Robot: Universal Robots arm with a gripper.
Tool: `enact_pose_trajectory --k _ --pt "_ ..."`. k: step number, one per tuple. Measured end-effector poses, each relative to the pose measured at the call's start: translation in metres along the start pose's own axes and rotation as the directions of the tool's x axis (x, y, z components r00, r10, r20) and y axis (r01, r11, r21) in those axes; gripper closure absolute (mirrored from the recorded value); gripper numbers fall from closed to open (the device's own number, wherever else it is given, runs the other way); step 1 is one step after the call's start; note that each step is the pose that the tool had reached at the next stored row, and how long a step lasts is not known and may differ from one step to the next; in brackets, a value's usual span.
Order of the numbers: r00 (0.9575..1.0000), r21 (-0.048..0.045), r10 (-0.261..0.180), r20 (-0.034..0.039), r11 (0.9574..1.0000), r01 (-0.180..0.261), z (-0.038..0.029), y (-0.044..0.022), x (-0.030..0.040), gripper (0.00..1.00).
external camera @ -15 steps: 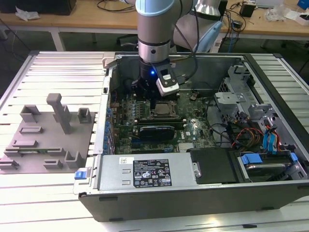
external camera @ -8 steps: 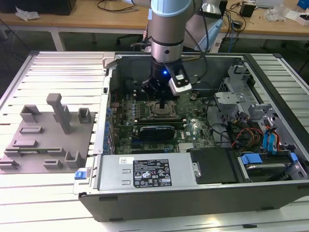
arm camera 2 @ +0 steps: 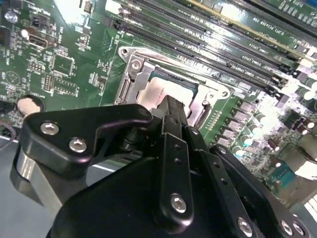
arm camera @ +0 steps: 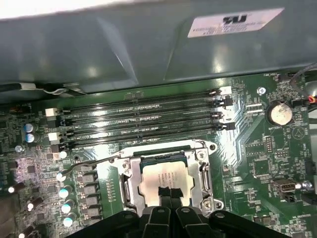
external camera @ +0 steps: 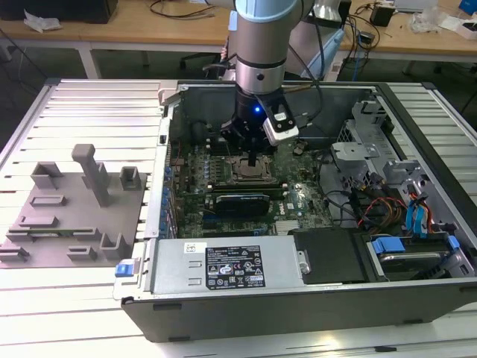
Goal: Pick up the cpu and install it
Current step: 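Close the cpu cover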
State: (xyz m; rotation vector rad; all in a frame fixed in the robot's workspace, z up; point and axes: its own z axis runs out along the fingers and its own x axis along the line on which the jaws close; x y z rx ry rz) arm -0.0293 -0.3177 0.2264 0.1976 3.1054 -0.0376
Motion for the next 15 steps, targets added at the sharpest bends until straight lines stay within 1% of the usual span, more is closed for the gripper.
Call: enact_pose_trajectory --k 1,9,10,15 --pt "1.0000 -0.0001 -0.001 0.0000 1.0000 0.001 -0.0016 0.0000 0.0000 0.89" --pt "1.0000 -0.0002 -0.004 0.0001 1.0000 0.004 -0.0324 -0.0007 -0.0010 0.89" --pt "1.0000 0.0000 -0.004 0.0000 1.0000 0.004 -0.0339 -0.0008 -0.0011 0.89" --pt "1.0000 -0.0002 -0.004 0.0001 1.0000 0.004 -0.0341 -0.0008 -0.0011 0.89"
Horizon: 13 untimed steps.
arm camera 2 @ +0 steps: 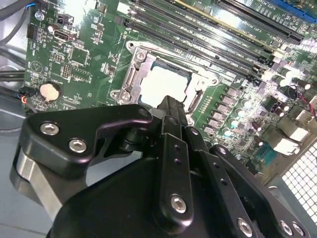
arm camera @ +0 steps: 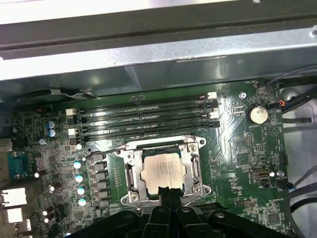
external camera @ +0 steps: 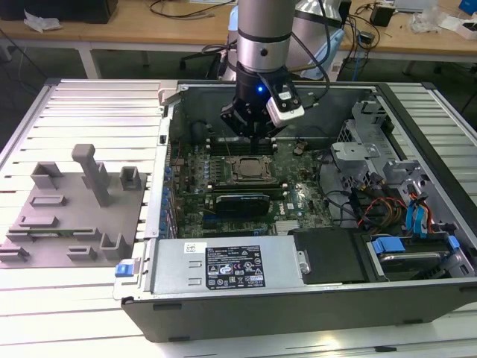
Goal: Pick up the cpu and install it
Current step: 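Close the cpu cover, then install the first cpu locking lever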
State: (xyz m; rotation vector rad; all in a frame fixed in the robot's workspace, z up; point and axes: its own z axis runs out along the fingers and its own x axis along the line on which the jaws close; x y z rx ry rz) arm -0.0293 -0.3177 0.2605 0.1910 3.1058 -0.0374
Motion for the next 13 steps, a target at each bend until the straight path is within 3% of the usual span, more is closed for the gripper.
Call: enact_pose_trajectory --k 13 --pt "1.0000 0.0001 0.000 0.0000 1.0000 0.000 -0.0007 0.0000 0.0001 0.89"
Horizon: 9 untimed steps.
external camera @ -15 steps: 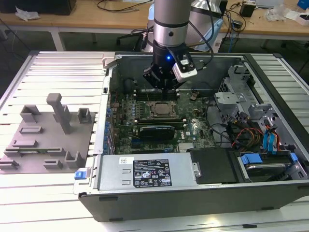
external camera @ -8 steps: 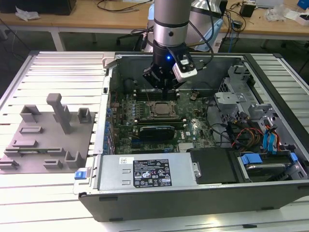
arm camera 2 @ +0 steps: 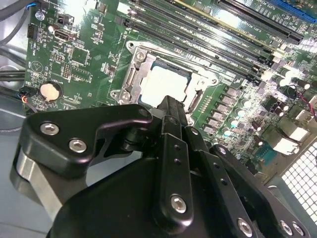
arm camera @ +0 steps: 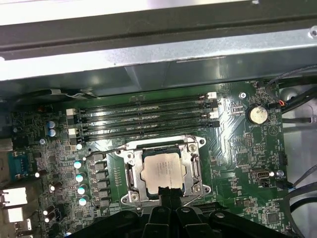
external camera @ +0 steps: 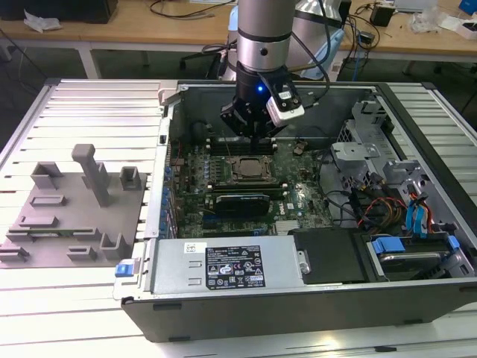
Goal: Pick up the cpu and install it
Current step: 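Install the first cpu locking lever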
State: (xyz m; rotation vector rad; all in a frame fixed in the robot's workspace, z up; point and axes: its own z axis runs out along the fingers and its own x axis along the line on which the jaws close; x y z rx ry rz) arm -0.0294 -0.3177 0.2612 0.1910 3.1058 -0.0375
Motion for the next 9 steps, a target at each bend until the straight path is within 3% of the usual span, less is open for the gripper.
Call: enact_pose_trajectory --k 2,3,4,9 --pt "1.0000 -0.0018 0.000 0.0009 1.0000 0.000 -0.0002 -0.0008 0.0058 0.89" --pt "1.0000 -0.0032 0.000 0.0016 1.0000 0.000 -0.0005 -0.0023 0.0185 0.89" --pt "1.0000 -0.0033 0.000 0.0017 1.0000 0.000 -0.0005 -0.0033 0.0265 0.89" --pt "1.0000 -0.0033 0.000 0.0019 1.0000 0.000 -0.0002 -0.0060 0.0484 0.89"
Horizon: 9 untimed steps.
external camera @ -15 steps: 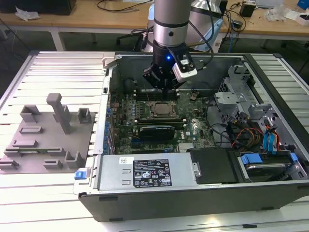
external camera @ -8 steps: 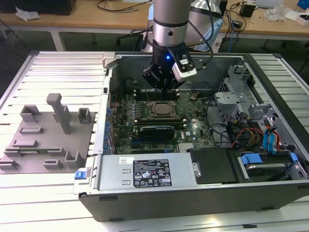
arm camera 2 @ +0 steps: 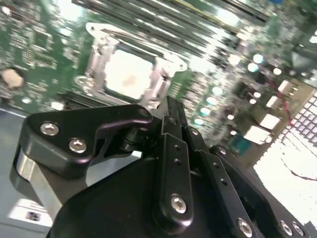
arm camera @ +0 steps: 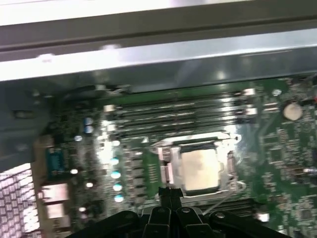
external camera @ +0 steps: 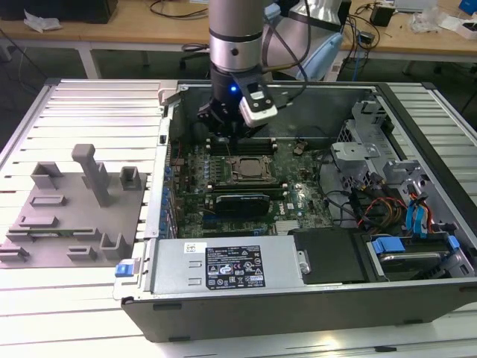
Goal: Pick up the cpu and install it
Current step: 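Install the first cpu locking lever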
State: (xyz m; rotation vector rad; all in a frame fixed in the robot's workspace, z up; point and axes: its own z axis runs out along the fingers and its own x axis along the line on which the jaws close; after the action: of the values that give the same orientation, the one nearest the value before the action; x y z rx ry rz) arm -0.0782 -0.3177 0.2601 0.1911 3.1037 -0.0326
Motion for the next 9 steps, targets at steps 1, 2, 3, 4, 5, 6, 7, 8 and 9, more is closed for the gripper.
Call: enact_pose_trajectory --k 1,2,3,4,5,6,7,8,9 --pt "1.0000 0.0001 0.000 0.0000 1.0000 0.000 0.0000 -0.0005 0.0044 0.89" --pt "1.0000 0.0000 0.000 0.0002 1.0000 0.000 0.0002 -0.0012 0.0102 0.89" --pt "1.0000 -0.0002 0.000 0.0003 1.0000 0.000 0.0003 -0.0014 0.0130 0.89" --pt "1.0000 -0.0055 0.000 0.0005 1.0000 0.000 0.0003 -0.0014 0.0164 0.89" --pt "1.0000 -0.0135 0.000 0.0003 0.9999 0.000 0.0002 -0.0012 0.0176 0.89" --pt "1.0000 -0.0290 0.001 -0.0007 0.9996 -0.001 0.0002 -0.0009 0.0190 0.89" --pt "1.0000 -0.0472 0.001 -0.0028 0.9989 -0.001 0.0002 -0.0006 0.0201 0.89" --pt "1.0000 -0.0603 0.002 -0.0044 0.9982 -0.002 0.0001 -0.0005 0.0207 0.89" --pt "1.0000 -0.0755 0.002 -0.0059 0.9971 -0.003 0.0001 -0.0003 0.0211 0.89"
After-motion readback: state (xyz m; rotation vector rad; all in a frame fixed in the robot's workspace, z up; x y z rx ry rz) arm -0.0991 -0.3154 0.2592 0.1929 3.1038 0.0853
